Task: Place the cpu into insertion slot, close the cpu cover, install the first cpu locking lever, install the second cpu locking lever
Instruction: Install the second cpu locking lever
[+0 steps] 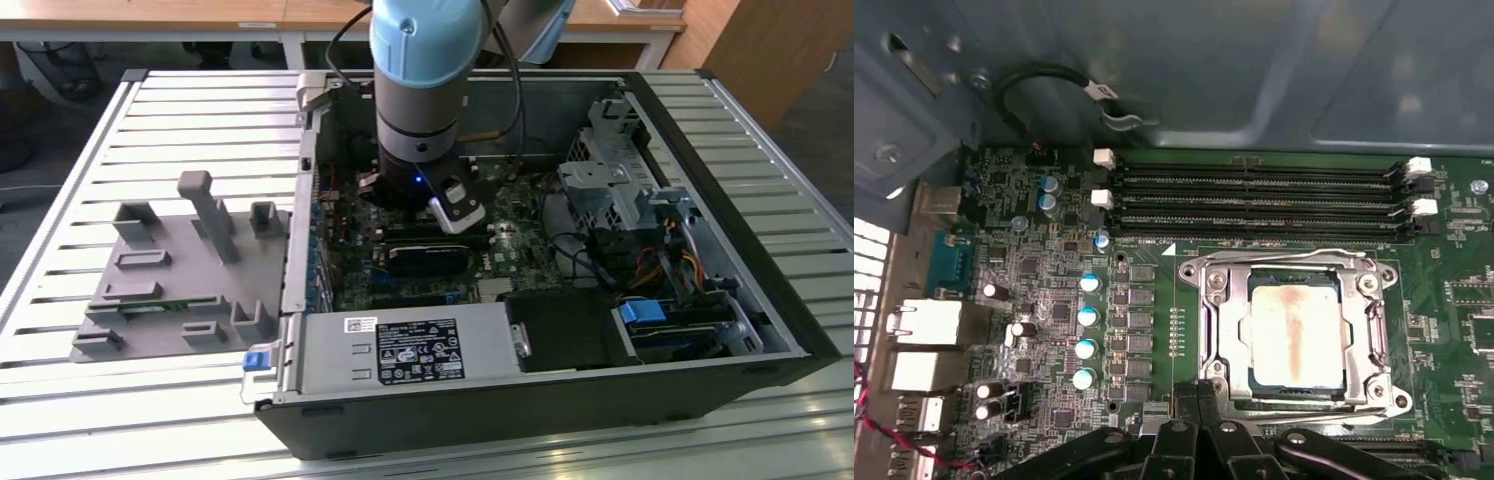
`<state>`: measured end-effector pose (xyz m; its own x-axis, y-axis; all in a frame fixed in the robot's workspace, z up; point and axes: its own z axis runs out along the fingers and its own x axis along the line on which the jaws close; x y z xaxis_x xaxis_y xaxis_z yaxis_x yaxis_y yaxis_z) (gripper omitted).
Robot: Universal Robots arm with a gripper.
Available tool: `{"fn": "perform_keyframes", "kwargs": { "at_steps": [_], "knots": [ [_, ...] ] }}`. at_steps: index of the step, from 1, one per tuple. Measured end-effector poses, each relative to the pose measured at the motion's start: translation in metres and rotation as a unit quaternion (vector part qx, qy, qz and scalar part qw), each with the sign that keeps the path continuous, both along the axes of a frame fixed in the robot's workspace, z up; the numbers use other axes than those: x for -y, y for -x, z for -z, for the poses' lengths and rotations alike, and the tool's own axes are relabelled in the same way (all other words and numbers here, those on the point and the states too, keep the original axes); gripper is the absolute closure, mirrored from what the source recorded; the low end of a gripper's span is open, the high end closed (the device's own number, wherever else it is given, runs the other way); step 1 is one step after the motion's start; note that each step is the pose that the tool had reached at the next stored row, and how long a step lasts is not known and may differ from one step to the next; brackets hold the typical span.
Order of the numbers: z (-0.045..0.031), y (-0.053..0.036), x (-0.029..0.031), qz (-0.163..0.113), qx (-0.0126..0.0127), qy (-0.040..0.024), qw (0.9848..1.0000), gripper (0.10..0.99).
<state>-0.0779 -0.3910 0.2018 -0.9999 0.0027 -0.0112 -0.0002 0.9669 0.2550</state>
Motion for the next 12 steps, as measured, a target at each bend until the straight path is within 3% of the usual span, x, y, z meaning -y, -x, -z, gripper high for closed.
{"fn": "perform_keyframes", "kwargs": {
  "at_steps": [12],
  "knots": [
    [-0.0178, 0.0, -0.0002, 0.0, 0.0, -0.0001, 1.0, 0.98]
  ]
}}
